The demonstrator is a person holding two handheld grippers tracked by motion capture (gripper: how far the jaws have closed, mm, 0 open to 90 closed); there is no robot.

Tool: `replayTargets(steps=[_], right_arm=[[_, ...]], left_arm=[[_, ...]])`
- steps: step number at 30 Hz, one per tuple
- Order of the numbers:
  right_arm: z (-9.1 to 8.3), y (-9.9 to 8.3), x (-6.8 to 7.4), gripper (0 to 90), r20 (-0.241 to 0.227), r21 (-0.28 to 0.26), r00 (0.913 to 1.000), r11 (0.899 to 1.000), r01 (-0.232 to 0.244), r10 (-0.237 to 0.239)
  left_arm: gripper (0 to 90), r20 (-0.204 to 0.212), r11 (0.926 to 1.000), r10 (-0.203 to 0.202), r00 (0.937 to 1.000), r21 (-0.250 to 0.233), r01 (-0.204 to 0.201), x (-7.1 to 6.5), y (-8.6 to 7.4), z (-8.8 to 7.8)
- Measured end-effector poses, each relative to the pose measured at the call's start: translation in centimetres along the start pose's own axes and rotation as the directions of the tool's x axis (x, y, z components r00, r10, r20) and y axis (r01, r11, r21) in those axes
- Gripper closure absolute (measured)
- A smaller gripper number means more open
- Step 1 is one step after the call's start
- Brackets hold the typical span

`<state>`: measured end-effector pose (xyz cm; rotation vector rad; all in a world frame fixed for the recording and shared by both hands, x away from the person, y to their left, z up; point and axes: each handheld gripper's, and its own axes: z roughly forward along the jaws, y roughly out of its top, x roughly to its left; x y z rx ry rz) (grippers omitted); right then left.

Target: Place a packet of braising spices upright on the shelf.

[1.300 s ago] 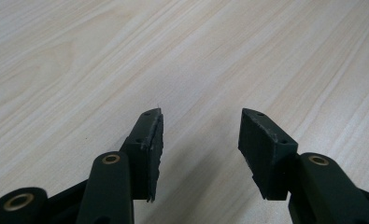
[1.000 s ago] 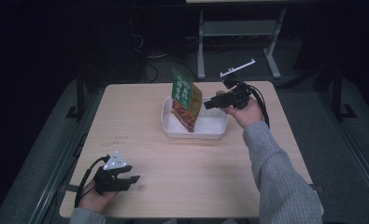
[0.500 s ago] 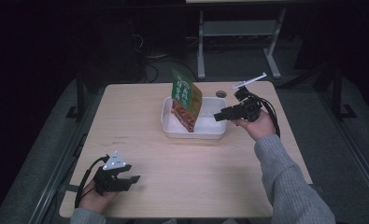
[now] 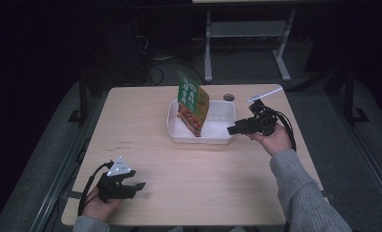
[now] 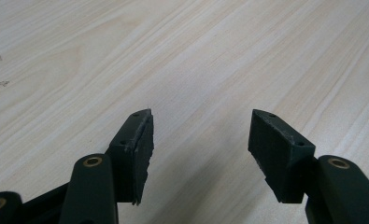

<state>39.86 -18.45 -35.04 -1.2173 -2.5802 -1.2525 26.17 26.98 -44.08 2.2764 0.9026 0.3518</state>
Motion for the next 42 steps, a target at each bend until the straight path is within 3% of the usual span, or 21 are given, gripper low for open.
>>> replayTargets(steps=[14, 42], right_arm=[[-0.7, -2.3, 0.2, 43.6, -0.016, 0.005, 0.9999, 1.0, 0.005, -0.005], [-1.2, -8.4, -0.3, 40.8, -0.052, 0.005, 0.9977, 0.999, -0.042, 0.042]], left_arm=[[38.8, -0.002, 1.0, 0.001, 1.0, 0.002, -0.001, 0.0, 0.0, 0.1], [37.4, 0.009, 1.0, 0.002, 1.0, 0.0, -0.002, -0.2, 0.1, 0.3]])
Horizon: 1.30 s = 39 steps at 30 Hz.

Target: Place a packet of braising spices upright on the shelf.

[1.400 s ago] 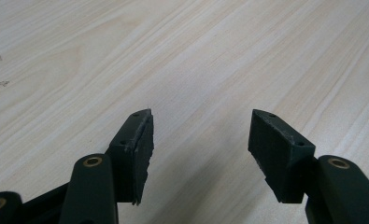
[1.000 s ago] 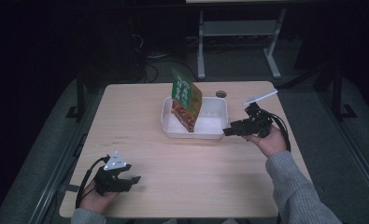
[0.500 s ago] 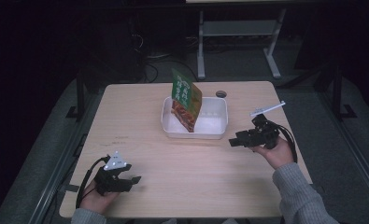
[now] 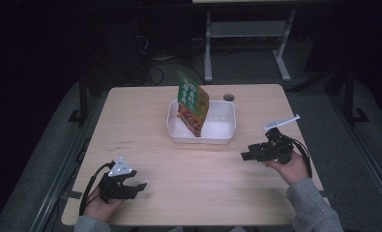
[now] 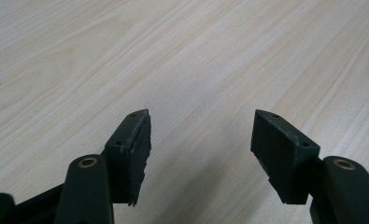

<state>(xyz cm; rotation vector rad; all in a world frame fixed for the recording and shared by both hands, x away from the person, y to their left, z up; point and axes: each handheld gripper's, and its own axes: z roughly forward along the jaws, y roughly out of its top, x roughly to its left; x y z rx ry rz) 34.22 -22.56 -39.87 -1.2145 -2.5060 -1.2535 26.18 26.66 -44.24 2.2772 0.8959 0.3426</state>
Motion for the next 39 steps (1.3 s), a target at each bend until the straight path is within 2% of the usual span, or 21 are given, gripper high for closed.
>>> replayTargets(steps=[10, 24, 31, 36, 39], right_arm=[[0.1, -2.3, -0.1, 39.8, -0.005, 0.016, 1.0, 1.0, -0.006, 0.006], [0.0, -5.5, -0.3, 38.5, -0.013, 0.006, 0.9993, 0.999, -0.034, 0.034], [0.5, -7.0, 0.2, 37.5, -0.007, 0.005, 0.9997, 1.0, -0.021, 0.021], [0.8, -8.0, 0.6, 36.7, -0.013, -0.019, 0.9998, 1.0, -0.014, 0.014], [1.0, -8.6, 1.1, 35.8, -0.009, -0.005, 0.9999, 1.0, -0.013, 0.013]], left_arm=[[36.4, 0.004, 1.0, 0.0, 1.0, 0.0, 0.0, -0.1, 0.0, 0.0], [35.3, 0.012, 1.0, 0.007, 0.9999, 0.001, -0.007, -0.4, 0.1, 0.2], [35.1, 0.017, 0.9999, 0.01, 0.9998, 0.004, -0.01, -0.6, 0.2, 0.3], [34.8, 0.02, 0.9998, 0.017, 0.9997, 0.005, -0.017, -0.7, 0.2, 0.3], [34.7, 0.022, 0.9998, 0.022, 0.9995, 0.004, -0.022, -0.8, 0.3, 0.3]])
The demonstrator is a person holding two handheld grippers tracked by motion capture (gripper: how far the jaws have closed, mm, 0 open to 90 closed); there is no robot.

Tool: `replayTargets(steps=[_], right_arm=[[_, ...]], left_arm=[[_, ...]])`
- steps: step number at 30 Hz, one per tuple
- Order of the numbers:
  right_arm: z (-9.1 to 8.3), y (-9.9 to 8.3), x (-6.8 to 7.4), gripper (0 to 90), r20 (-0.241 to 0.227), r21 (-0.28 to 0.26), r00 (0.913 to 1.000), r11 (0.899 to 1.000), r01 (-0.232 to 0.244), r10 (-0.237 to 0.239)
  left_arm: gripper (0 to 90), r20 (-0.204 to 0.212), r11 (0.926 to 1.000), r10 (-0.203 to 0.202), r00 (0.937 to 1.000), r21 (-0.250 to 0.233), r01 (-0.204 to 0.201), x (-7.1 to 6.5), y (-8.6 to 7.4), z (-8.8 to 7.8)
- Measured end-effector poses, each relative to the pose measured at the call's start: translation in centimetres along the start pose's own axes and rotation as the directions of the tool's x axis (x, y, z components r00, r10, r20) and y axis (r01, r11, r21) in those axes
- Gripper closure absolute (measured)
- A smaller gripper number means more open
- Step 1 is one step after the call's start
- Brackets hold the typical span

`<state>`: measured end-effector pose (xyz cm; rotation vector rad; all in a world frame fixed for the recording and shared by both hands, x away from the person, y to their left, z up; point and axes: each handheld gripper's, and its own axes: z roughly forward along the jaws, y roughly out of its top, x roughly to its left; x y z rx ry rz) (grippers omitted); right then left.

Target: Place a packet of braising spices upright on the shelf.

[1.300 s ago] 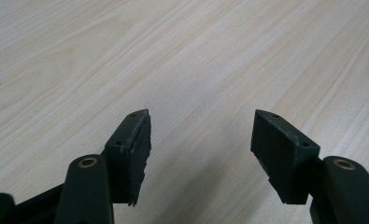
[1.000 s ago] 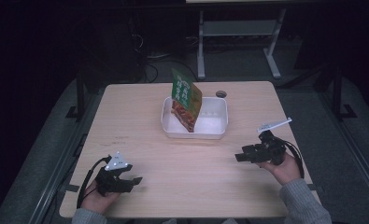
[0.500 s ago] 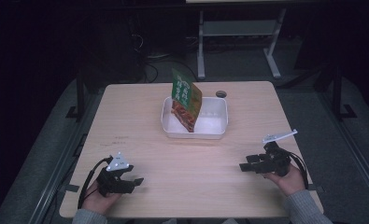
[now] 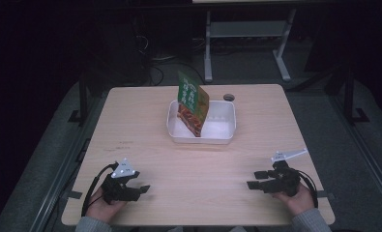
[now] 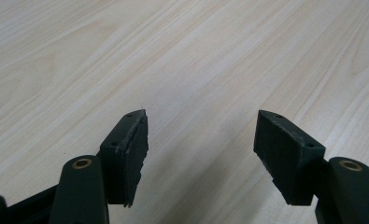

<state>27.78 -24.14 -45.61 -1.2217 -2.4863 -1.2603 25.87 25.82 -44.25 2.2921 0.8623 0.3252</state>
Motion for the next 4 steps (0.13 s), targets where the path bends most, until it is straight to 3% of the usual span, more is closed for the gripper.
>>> replayTargets(steps=[4], right_arm=[[0.42, 0.02, 0.73, 34.6, 0.017, 0.013, 0.9996, 1.0, 0.023, -0.023]], left_arm=[[34.0, -0.002, 1.0, 0.003, 1.0, 0.002, -0.003, -0.05, 0.04, 0.03]])
